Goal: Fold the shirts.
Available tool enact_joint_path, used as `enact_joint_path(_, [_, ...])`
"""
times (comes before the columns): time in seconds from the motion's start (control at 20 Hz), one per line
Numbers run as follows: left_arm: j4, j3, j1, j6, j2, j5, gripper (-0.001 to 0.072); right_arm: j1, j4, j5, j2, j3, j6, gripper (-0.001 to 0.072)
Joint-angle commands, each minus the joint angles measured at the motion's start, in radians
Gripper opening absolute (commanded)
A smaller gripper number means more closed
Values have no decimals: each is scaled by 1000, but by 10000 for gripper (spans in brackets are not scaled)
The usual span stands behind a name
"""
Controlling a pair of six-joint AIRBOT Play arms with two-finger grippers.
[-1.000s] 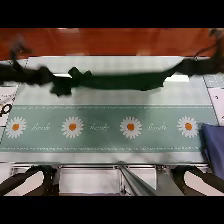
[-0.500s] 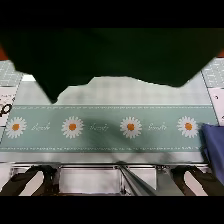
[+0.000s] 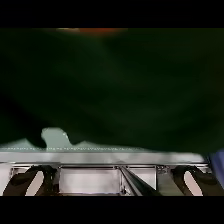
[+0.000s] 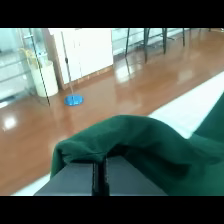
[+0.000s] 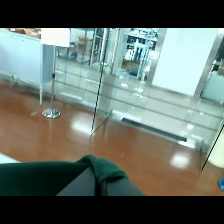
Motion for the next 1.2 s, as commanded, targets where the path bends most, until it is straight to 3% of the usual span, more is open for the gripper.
enact_joint_path(0.0, [120,-13,1,-96,14,-97,22,1,-60,92,20,-11,47,23])
enact_joint_path(0.1, [129,-76,1,-124,0,-103,22,1,-71,109,16,-60,59,23])
enact_joint_path(0.35, [114,-393,0,-97,-102,-82,22,1,5,90,-40,-355,39,23])
enact_joint_path(0.6, [66,-660,-16,18,-373,174,22,1,-21,-50,-280,-614,-3,23])
enact_joint_path(0.9, [32,-620,-97,28,-776,440,22,1,35,-272,-687,-619,-12,23])
enact_joint_path(1.15, [30,-531,-133,27,-960,490,22,1,124,-399,-875,-619,-12,23])
